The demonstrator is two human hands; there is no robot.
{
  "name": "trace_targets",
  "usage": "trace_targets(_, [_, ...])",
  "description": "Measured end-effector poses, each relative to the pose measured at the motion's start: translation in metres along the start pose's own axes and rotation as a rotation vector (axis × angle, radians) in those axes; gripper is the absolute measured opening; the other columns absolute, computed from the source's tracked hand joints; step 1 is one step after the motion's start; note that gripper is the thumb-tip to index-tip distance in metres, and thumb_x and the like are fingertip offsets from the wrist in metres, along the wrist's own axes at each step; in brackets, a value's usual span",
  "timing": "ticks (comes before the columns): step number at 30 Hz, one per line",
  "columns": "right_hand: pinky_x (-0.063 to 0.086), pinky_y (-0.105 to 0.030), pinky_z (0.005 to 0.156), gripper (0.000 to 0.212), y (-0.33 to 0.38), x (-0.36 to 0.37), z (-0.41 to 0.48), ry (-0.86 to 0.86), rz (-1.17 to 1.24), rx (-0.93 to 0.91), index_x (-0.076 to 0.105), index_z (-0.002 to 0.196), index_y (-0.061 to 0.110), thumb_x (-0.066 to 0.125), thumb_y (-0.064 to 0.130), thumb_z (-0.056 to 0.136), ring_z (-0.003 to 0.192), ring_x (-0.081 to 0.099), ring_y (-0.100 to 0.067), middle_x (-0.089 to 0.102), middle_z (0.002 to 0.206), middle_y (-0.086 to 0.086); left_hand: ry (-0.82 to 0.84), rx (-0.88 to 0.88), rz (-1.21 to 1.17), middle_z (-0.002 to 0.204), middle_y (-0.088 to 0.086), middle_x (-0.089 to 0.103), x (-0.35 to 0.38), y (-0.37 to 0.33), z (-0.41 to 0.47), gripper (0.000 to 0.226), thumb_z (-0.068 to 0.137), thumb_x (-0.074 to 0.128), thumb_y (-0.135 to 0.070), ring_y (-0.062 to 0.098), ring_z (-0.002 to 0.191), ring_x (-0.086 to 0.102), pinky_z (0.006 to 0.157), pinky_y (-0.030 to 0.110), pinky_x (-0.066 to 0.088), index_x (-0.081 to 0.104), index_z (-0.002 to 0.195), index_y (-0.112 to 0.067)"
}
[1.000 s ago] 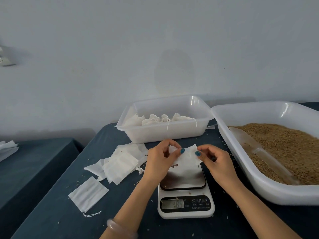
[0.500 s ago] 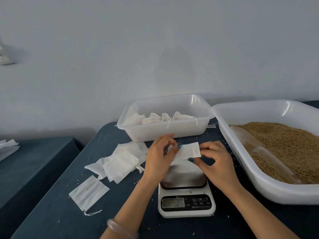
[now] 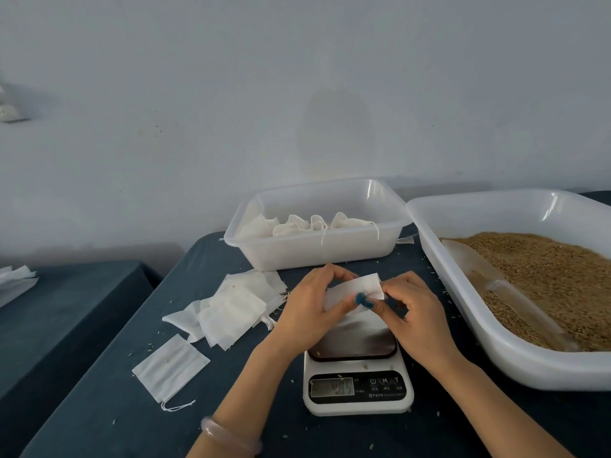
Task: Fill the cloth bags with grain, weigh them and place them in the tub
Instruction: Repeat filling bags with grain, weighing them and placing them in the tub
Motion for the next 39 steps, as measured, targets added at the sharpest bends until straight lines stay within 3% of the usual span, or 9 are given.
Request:
trace_targets(5, [0.033,-0.013,0.060,0.024,0.001,-0.002,0.000,-0.012,-0.050,-0.037,0.067,0.083,0.021,0.063,0.044,0.082,0.077,0.045,0.002,0.044,0.078,0.027,-0.019,0.035,0.042,0.105,-0.021,0.068,-0.009,-0.005,0.001,0.016,0.090,0.070,-0.032,0.004,0.106,0.059,0.090,0.030,0.049,0.071,0.105,-0.027])
trace_targets(10, [0.040,-0.016,0.069,0.021,0.003,-0.001,-0.002,0.006,-0.228,-0.109,0.070,0.084,0.016,0.079,0.033,0.075,0.090,0.047,-0.004,0.065,0.085,0.010,-0.025,-0.042,0.090,0.098,-0.027,0.069,-0.014,0.000,-0.001,0.019,0.087,0.074,-0.025,0.002,0.107,0.056,0.087,0.033,0.051,0.072,0.100,-0.039])
trace_targets(15, [0.046,-0.022,0.067,0.026,0.008,-0.002,-0.003,0.005,-0.276,-0.151,0.071,0.084,0.015,0.074,0.039,0.076,0.091,0.053,-0.011,0.067,0.088,0.007,-0.040,-0.022,0.106,0.091,-0.025,0.069,-0.015,-0.003,-0.002,0.022,0.086,0.074,-0.018,0.006,0.101,0.057,0.085,0.032,0.054,0.074,0.099,-0.035])
trace_targets(18, [0.047,-0.023,0.066,0.023,0.010,-0.002,-0.003,0.013,-0.277,-0.162,0.070,0.083,0.015,0.080,0.034,0.074,0.092,0.052,-0.011,0.067,0.088,0.008,-0.038,0.027,0.105,0.106,-0.022,0.067,-0.016,-0.009,-0.004,0.033,0.083,0.070,-0.020,0.007,0.110,0.055,0.095,0.029,0.048,0.068,0.112,-0.034])
trace_targets(21, [0.047,-0.022,0.067,0.021,0.014,-0.001,-0.003,0.030,-0.282,-0.197,0.068,0.081,0.016,0.083,0.030,0.073,0.091,0.053,-0.012,0.065,0.088,0.010,0.139,0.013,0.020,0.138,-0.024,0.047,-0.008,-0.009,-0.006,0.068,0.076,0.071,-0.028,0.001,0.133,0.040,0.107,0.015,0.032,0.046,0.138,-0.038])
trace_targets(24, [0.039,-0.016,0.072,0.021,0.020,-0.001,-0.004,0.036,-0.302,-0.242,0.068,0.081,0.017,0.079,0.033,0.075,0.092,0.052,-0.012,0.064,0.088,0.010,0.188,0.018,0.130,0.143,-0.021,0.044,0.002,-0.008,-0.006,0.085,0.070,0.076,-0.039,-0.004,0.134,0.036,0.108,0.011,0.028,0.036,0.145,-0.039])
trace_targets(27, [0.038,-0.014,0.075,0.020,0.027,0.000,-0.006,0.040,-0.349,-0.302,0.070,0.083,0.016,0.079,0.031,0.074,0.093,0.052,-0.013,0.065,0.090,0.007,0.114,0.103,0.250,0.127,-0.012,0.061,0.007,-0.010,-0.004,0.078,0.069,0.080,-0.033,0.003,0.121,0.050,0.104,0.008,0.028,0.049,0.140,-0.025])
trace_targets(33, [0.041,-0.017,0.073,0.026,0.035,0.001,-0.007,0.047,-0.394,-0.338,0.071,0.081,0.016,0.085,0.035,0.069,0.091,0.054,-0.014,0.066,0.087,0.005,0.027,0.138,0.321,0.108,-0.003,0.068,0.004,-0.008,-0.003,0.050,0.070,0.080,-0.030,0.016,0.099,0.060,0.085,0.029,0.047,0.064,0.115,-0.016])
trace_targets(39, [0.034,-0.011,0.077,0.035,0.039,-0.006,-0.006,-0.028,-0.313,-0.326,0.071,0.081,0.019,0.063,0.053,0.082,0.091,0.052,-0.012,0.066,0.085,0.008,0.024,0.095,0.322,0.101,-0.001,0.065,0.003,-0.008,-0.004,0.042,0.075,0.079,-0.033,0.011,0.090,0.053,0.071,0.009,0.030,0.062,0.109,-0.015])
Point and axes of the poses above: each hand's wrist, its own z-axis towards the middle knuckle, its own x-axis out of the palm, y = z × x, the point moved 5 cm from there along z, towards the middle knuckle
